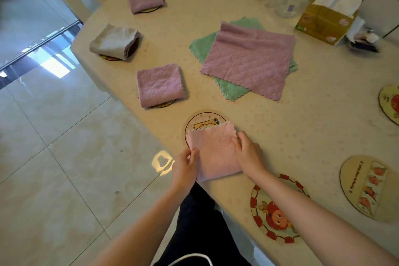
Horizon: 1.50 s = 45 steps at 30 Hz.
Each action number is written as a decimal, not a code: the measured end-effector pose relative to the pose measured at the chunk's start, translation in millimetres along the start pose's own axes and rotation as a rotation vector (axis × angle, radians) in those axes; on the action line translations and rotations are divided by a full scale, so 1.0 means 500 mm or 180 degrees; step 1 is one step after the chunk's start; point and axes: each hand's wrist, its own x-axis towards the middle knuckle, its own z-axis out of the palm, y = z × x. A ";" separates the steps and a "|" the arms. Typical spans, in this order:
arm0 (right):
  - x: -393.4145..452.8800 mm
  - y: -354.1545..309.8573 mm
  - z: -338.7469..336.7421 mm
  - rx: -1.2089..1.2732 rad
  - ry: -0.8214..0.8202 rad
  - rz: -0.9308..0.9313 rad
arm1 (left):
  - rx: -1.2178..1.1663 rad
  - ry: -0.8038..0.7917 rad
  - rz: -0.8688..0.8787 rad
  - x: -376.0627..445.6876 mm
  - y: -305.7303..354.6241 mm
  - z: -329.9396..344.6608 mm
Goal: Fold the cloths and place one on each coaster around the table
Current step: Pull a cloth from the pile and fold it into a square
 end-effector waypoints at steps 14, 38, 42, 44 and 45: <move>0.005 -0.007 -0.018 -0.0817 0.0125 0.0291 | 0.0767 0.0742 -0.0172 0.007 0.027 -0.015; 0.033 -0.079 -0.062 0.1169 -0.0249 0.0299 | -0.0681 0.0008 -0.0574 0.056 0.110 -0.061; 0.083 -0.100 -0.044 0.0891 -0.0367 0.0157 | -0.0399 0.0175 -0.0478 0.098 0.105 -0.083; 0.100 -0.094 -0.035 0.0611 -0.0419 0.0159 | -0.0062 0.0214 -0.0501 0.119 0.093 -0.088; 0.107 -0.089 -0.031 0.0433 -0.0450 0.0153 | 0.0097 0.0223 -0.0512 0.128 0.089 -0.088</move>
